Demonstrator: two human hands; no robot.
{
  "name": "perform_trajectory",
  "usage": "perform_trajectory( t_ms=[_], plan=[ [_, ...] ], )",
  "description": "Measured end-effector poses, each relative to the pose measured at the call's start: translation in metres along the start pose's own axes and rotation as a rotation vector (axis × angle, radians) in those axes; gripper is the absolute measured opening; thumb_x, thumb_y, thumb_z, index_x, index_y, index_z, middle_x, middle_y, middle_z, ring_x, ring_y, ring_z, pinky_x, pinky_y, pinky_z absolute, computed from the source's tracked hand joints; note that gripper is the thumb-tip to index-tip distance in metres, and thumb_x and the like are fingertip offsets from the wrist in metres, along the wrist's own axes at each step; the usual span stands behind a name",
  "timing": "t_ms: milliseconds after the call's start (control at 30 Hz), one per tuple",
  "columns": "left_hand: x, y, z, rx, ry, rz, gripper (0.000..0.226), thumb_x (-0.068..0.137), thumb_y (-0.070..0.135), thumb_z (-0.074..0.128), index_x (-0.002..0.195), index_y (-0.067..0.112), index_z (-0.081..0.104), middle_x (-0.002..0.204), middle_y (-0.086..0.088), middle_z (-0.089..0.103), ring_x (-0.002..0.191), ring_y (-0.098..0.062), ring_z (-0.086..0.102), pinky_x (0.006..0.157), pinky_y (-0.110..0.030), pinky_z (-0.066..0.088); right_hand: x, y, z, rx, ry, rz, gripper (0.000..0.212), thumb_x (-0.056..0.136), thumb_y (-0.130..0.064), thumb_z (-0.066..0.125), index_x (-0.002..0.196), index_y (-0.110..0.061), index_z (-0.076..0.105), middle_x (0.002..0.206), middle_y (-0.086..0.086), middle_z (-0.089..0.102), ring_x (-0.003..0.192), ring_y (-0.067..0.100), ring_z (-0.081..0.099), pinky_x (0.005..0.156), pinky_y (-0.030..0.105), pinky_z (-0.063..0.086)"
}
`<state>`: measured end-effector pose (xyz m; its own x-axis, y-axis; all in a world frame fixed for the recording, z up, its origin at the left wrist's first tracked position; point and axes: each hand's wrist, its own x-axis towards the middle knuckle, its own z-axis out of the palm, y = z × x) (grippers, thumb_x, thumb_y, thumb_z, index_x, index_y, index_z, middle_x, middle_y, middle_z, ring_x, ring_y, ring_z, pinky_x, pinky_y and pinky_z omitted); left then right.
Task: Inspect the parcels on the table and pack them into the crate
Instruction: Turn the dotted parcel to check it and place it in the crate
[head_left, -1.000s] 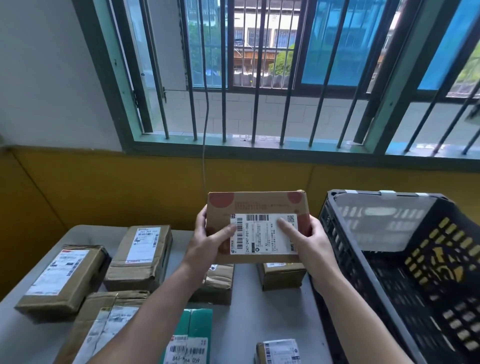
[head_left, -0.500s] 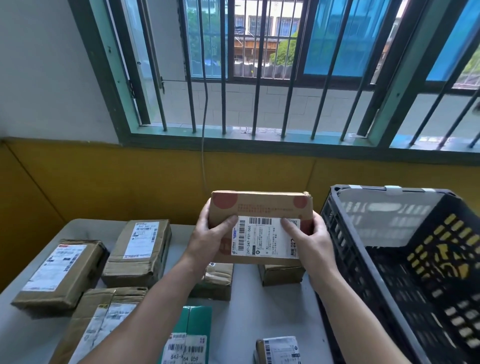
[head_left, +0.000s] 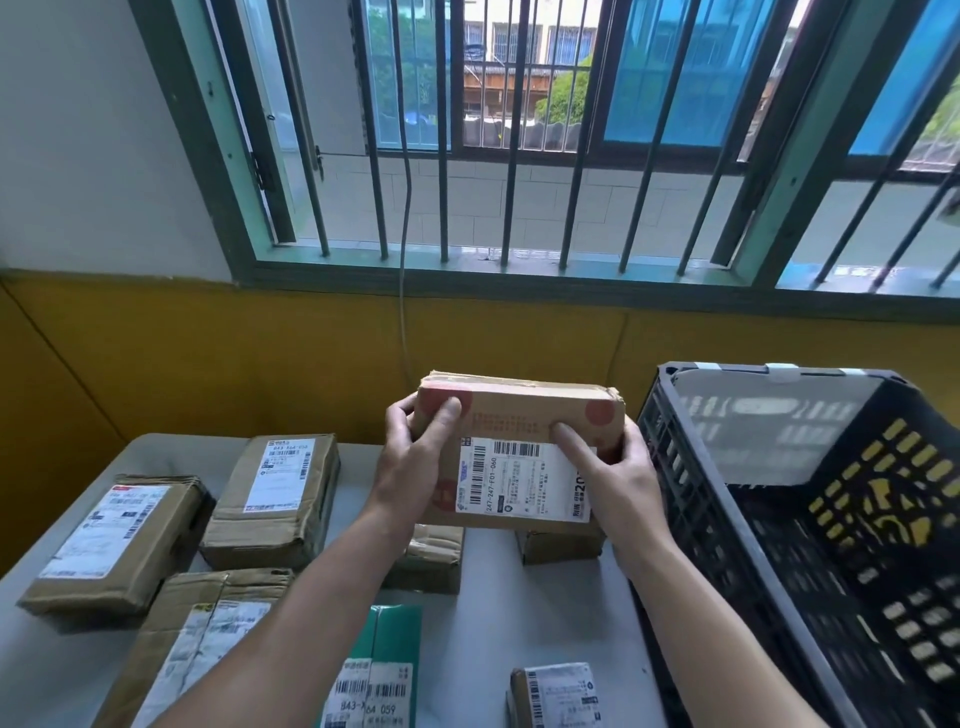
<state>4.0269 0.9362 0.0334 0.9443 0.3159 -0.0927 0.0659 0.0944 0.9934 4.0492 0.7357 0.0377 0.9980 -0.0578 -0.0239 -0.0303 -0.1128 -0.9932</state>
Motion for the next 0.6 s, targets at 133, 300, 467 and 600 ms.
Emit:
perform_trajectory(
  t_ms=[133, 300, 467, 600],
  plan=[
    [-0.0002, 0.0034, 0.0018, 0.021, 0.049, -0.006, 0.037, 0.088, 0.07, 0.052, 0.11, 0.042, 0.042, 0.089, 0.004, 0.075, 0.073, -0.006, 0.075, 0.05, -0.019, 0.055, -0.0011, 0.002, 0.0002, 0.015, 0.008, 0.018, 0.06, 0.083, -0.04, 0.081, 0.135, -0.029, 0.053, 0.13, 0.004, 0.063, 0.116, 0.024, 0.064, 0.099, 0.051, 0.054],
    [-0.0012, 0.0009, 0.0019, 0.01, 0.016, 0.01, 0.058, 0.08, 0.058, 0.056, 0.133, 0.04, 0.039, 0.11, -0.002, 0.07, 0.085, -0.012, 0.071, 0.05, -0.016, 0.053, -0.0034, -0.0006, 0.0026, 0.066, 0.015, 0.045, 0.076, 0.071, -0.063, 0.073, 0.134, -0.036, 0.041, 0.123, 0.001, 0.065, 0.11, 0.021, 0.067, 0.093, 0.052, 0.057],
    [0.0018, 0.0001, 0.0005, 0.027, -0.061, 0.01, 0.069, 0.077, 0.055, 0.057, 0.143, 0.038, 0.043, 0.109, 0.006, 0.074, 0.09, -0.008, 0.072, 0.057, -0.016, 0.055, -0.0017, -0.0013, 0.0022, 0.062, 0.038, 0.062, 0.084, 0.076, -0.064, 0.066, 0.149, -0.032, 0.037, 0.129, 0.002, 0.062, 0.112, 0.024, 0.066, 0.093, 0.052, 0.057],
    [0.0017, -0.0012, 0.001, 0.001, -0.014, -0.043, 0.051, 0.092, 0.053, 0.06, 0.136, 0.035, 0.041, 0.107, 0.001, 0.072, 0.087, -0.013, 0.071, 0.051, -0.016, 0.054, -0.0004, 0.0006, 0.0006, 0.113, 0.006, 0.078, 0.085, 0.078, -0.054, 0.07, 0.153, -0.029, 0.039, 0.131, 0.002, 0.063, 0.114, 0.023, 0.066, 0.095, 0.051, 0.057]
  ],
)
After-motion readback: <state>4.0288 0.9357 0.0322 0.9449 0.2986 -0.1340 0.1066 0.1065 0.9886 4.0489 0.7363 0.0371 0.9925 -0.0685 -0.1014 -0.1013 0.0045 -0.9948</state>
